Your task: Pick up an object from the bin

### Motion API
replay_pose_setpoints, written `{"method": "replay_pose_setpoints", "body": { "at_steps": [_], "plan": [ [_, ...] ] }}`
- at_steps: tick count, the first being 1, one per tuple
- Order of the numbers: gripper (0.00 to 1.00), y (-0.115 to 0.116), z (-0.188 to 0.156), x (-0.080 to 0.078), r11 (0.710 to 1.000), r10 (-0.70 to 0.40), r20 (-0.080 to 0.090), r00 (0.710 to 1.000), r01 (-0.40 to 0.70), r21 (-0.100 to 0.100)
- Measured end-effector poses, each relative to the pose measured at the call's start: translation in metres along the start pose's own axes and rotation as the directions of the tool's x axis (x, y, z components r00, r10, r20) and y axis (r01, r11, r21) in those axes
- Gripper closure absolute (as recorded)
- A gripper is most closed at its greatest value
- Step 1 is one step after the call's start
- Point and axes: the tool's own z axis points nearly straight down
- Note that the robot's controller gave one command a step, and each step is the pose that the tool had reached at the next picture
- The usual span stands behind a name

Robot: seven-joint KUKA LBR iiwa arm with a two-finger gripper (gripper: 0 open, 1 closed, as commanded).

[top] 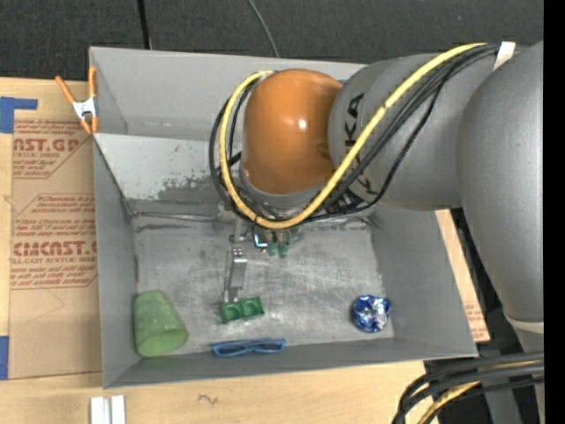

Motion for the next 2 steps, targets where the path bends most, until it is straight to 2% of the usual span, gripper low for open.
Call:
{"method": "replay_pose_setpoints", "body": {
  "at_steps": [1,2],
  "plan": [
    [0.00,-0.038,0.061,0.049,0.981,-0.192,0.000,0.981,0.192,0.002],
    [0.00,-0.057,0.111,0.038,0.925,-0.379,0.017,0.925,0.379,0.003]
  ]
}}
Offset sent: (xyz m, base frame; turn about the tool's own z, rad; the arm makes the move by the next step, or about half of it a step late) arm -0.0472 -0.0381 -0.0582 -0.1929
